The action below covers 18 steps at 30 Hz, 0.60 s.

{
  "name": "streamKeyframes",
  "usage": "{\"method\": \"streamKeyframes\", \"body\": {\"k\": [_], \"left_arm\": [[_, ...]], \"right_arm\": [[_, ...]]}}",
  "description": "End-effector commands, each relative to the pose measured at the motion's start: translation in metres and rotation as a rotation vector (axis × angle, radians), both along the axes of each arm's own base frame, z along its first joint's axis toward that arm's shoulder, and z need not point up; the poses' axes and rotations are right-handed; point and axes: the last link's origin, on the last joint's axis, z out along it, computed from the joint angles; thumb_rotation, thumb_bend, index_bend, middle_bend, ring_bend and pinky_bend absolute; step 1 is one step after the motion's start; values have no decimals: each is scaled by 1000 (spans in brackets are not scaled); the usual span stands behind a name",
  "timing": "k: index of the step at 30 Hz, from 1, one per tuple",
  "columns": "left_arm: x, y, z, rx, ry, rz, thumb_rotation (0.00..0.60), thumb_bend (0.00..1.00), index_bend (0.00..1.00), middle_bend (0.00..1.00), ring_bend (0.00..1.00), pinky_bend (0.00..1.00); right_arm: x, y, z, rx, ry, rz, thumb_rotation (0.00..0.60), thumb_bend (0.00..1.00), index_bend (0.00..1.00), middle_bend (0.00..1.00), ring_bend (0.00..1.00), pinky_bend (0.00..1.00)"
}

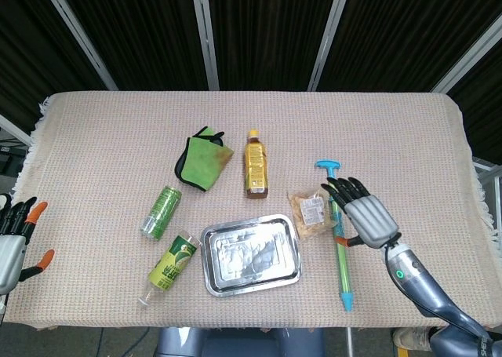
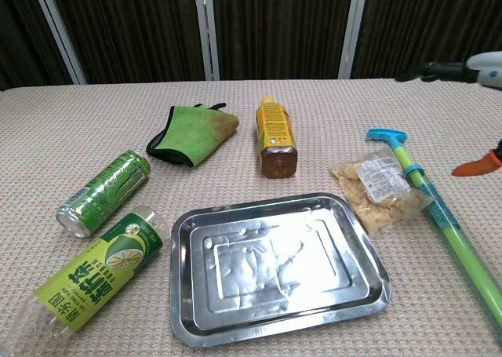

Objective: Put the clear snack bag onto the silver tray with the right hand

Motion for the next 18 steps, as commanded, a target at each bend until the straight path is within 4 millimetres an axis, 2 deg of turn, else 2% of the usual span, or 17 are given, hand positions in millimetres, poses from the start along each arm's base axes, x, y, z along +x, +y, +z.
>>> {"method": "streamKeyframes", "body": {"k": [1, 8, 13, 18], "left_arm": [[0, 0, -1, -2, 1, 1, 598, 292, 79, 0, 0, 0], [-1, 0, -2, -9, 5, 11, 599, 290, 79, 0, 0, 0], [-2, -1, -3, -12, 7, 19, 597, 289, 79, 0, 0, 0], [-4, -1, -3, -12, 7, 25, 599, 291, 79, 0, 0, 0]], "right_arm": [[23, -18, -17, 73, 26, 26, 600, 102, 8, 0, 0, 20], [37, -40, -50, 162, 87, 25, 600, 102, 8, 0, 0, 19], [35, -51, -68, 193, 137, 6, 600, 103, 9, 0, 0, 19], [25, -64, -84, 207, 204, -25, 600, 103, 16, 0, 0, 19]]}}
